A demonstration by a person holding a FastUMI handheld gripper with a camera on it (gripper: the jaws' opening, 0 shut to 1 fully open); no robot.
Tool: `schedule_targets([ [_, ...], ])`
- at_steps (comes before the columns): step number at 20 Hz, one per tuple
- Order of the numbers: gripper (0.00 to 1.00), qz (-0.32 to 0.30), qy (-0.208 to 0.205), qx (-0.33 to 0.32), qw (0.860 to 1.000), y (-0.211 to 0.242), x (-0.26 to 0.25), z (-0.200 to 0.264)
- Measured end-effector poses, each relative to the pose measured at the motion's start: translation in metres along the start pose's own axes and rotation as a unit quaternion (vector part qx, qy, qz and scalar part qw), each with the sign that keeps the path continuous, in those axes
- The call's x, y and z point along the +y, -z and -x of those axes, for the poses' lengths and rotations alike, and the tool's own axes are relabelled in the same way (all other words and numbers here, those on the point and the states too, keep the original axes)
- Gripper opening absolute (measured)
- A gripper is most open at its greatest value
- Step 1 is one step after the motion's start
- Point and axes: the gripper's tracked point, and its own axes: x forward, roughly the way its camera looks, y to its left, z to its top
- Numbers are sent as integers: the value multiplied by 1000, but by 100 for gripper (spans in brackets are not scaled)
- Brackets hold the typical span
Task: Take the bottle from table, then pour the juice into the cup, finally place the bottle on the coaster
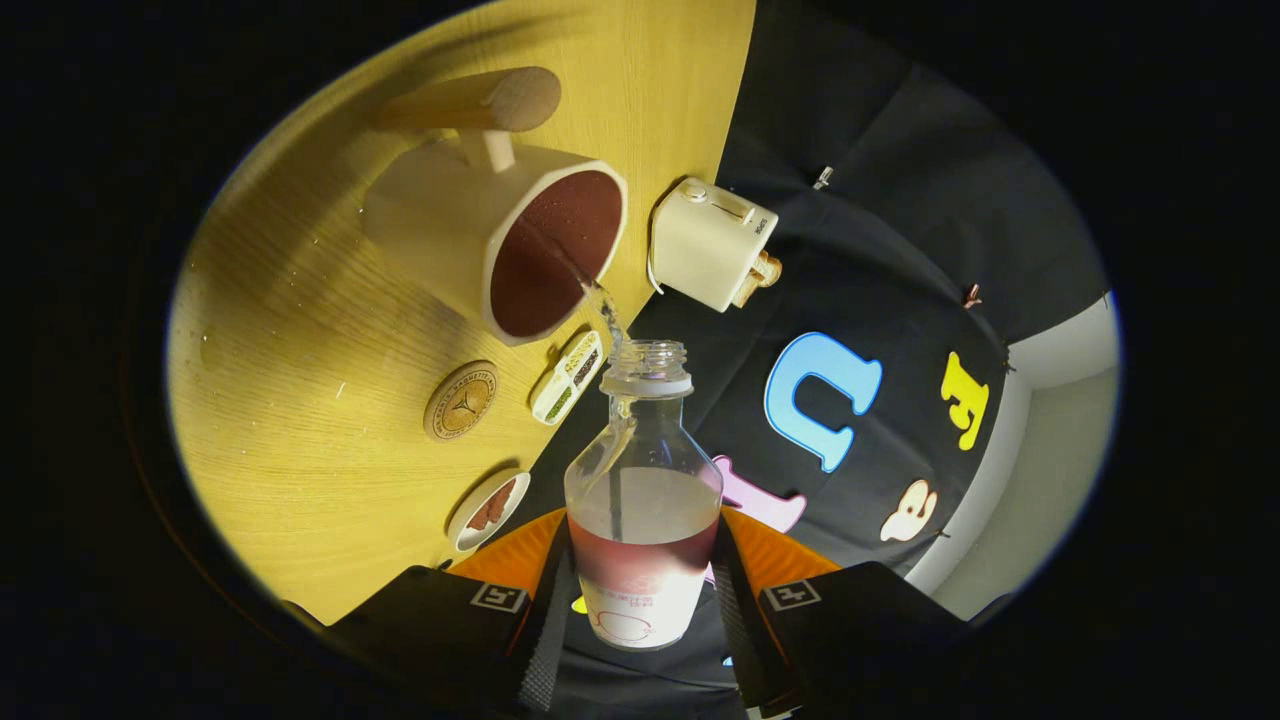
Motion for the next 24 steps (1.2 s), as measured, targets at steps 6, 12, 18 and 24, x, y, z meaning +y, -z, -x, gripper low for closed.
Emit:
schedule_targets([
  [6, 70, 25, 17, -6, 1000, 0, -7, -1],
  [12, 70, 49, 34, -22, 998, -3, -13, 0],
  [18, 70, 52, 32, -25, 998, -3, -11, 1],
  [24, 70, 50, 31, -29, 998, -5, -11, 1],
])
